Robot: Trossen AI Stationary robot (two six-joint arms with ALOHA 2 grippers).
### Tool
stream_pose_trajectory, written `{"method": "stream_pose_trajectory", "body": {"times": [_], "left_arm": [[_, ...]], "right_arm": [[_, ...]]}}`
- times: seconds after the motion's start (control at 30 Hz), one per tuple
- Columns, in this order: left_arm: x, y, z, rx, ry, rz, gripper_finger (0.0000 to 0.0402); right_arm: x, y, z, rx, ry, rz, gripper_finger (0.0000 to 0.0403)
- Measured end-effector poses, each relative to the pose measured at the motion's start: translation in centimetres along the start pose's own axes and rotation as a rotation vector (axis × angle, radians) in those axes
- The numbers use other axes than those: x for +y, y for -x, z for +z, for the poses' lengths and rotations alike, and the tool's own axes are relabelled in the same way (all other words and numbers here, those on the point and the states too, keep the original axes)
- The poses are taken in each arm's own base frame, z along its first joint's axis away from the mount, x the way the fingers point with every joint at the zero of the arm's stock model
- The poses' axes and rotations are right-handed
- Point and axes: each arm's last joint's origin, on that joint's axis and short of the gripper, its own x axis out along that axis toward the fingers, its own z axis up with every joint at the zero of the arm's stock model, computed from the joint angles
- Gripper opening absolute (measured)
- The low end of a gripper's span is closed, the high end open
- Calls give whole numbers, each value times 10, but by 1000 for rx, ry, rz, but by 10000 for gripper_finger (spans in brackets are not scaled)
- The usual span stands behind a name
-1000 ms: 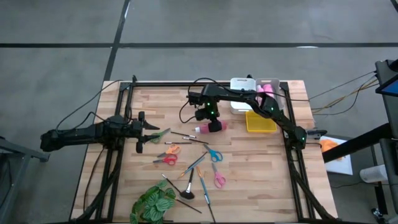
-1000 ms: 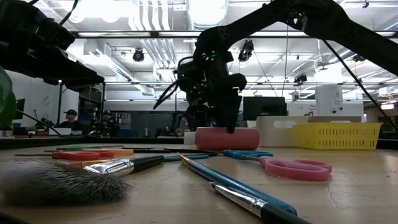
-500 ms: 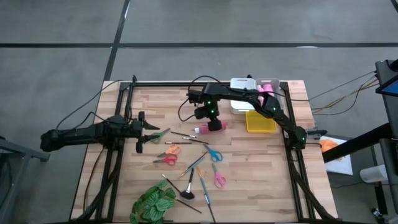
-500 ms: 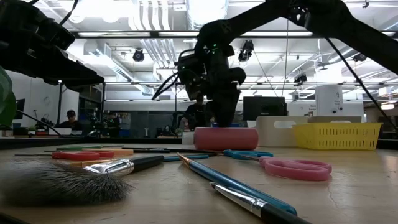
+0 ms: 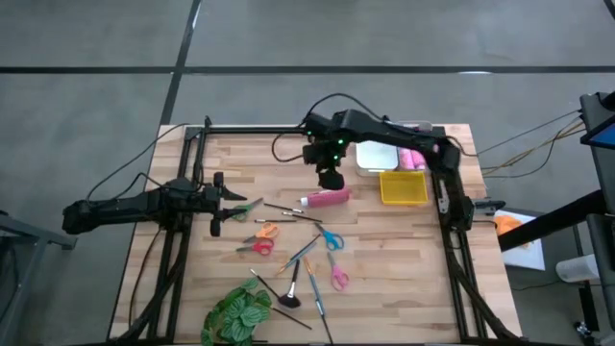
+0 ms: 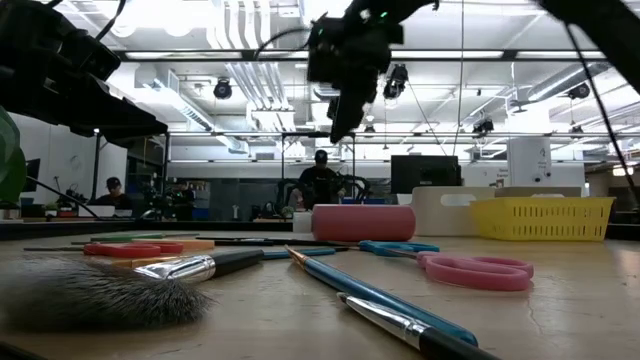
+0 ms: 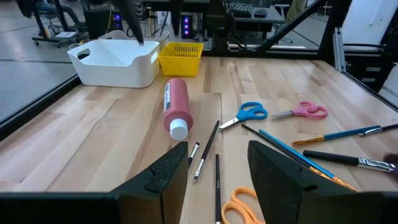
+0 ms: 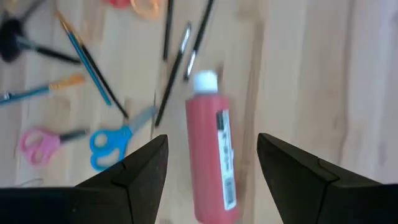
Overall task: Pick & Place Paint Supplies
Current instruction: Put the red paint bottle into the gray bin
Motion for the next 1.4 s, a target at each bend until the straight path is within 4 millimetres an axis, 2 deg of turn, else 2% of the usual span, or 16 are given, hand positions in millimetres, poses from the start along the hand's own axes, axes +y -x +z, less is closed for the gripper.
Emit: {"method": "stream_pose_trajectory", "body": {"times": [0.13, 0.27, 0.43, 0.57, 0.8, 1.03, 1.4], "left_arm": [[0, 0, 0, 0, 0, 1, 169], [0, 0, 0, 0, 0, 0, 169], [0, 0, 0, 0, 0, 1, 169], [0, 0, 0, 0, 0, 0, 169], [0, 0, 0, 0, 0, 1, 169], [0, 0, 0, 0, 0, 0, 169], [0, 0, 0, 0, 0, 0, 169]], "right_arm": [[11, 12, -16, -110, 14, -38, 241], [18, 8, -41, -208, 20, -69, 241], [26, -4, -73, -365, 47, -105, 241], [30, -17, -95, -484, 146, -152, 242], [30, -45, -127, -517, 217, -179, 261], [25, -62, -133, -464, 227, -163, 303], [13, -93, -133, -378, 197, -130, 308]]}}
